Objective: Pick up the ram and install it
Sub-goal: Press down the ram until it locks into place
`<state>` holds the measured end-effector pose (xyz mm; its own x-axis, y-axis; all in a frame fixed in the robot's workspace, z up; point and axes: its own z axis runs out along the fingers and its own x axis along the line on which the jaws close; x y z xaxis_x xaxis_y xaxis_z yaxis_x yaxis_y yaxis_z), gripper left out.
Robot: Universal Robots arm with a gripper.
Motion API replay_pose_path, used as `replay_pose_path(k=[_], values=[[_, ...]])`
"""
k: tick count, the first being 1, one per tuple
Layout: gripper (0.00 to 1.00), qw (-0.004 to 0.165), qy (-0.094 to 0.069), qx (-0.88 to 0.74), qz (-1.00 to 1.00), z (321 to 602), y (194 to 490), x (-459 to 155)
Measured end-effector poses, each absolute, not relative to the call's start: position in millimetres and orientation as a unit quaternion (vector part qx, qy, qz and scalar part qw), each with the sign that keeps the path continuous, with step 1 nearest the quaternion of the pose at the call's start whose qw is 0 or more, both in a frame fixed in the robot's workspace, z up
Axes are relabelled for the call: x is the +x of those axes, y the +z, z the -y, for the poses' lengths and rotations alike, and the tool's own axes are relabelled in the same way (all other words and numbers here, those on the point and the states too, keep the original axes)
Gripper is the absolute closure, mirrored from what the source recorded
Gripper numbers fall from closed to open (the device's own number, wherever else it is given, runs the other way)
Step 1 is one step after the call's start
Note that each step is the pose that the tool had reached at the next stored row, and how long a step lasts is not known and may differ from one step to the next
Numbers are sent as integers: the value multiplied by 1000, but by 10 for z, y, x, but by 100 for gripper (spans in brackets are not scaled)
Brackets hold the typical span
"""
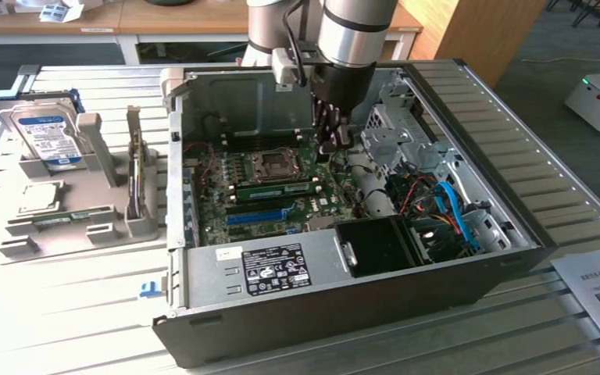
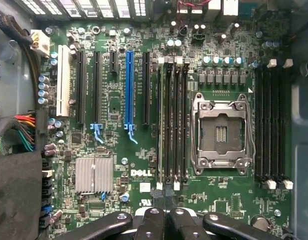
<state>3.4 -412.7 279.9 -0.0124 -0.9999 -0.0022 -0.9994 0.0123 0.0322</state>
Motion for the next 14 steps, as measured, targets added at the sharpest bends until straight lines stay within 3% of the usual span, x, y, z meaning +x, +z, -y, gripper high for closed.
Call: replay_pose_path(k=[14], values=[[90, 10, -12, 703, 711, 4127, 2685, 34]])
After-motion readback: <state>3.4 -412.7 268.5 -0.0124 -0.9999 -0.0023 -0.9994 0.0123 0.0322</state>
